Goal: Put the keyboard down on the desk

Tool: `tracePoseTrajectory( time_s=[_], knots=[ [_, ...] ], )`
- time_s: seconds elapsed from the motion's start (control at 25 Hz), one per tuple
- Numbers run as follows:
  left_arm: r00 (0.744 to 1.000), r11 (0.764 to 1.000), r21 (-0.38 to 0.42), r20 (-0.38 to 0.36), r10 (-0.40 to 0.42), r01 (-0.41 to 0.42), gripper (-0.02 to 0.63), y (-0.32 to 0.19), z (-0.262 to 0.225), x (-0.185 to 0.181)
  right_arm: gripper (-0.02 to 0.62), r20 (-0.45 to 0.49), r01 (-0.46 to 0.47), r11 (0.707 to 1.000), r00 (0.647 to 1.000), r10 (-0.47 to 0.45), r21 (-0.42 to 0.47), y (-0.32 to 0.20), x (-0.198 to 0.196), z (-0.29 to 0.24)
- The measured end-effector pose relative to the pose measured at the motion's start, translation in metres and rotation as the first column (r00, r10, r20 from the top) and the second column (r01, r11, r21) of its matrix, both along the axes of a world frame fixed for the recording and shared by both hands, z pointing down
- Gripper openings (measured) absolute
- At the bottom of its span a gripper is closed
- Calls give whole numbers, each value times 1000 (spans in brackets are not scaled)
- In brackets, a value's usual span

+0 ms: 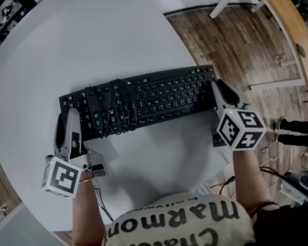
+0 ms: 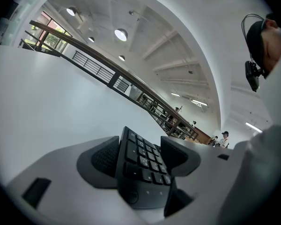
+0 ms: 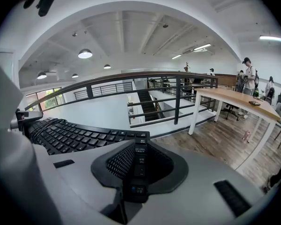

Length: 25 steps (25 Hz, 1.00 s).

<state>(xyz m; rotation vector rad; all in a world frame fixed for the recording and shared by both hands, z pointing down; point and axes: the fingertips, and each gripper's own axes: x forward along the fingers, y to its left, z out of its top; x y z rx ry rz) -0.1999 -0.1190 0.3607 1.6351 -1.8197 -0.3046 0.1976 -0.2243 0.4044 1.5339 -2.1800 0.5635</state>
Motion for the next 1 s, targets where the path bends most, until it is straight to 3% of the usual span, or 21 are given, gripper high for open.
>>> tracePoseTrajectory(
  time_s=[0.4,0.68,1.0],
  knots=[
    [1000,1000,10,6,0,0,272,0,-2,0,91,8,18,996,1000,-17,-82,-2,1,1],
    [1000,1000,-14,21,-20,20,270,1,0,-2,86,-44,62,983,997,-70,-172,-4,-2,2],
    [1000,1000,-14,3,-12,12,256,1,1,-6,83,-49,51,985,997,-59,-162,-6,-3,3]
  ],
)
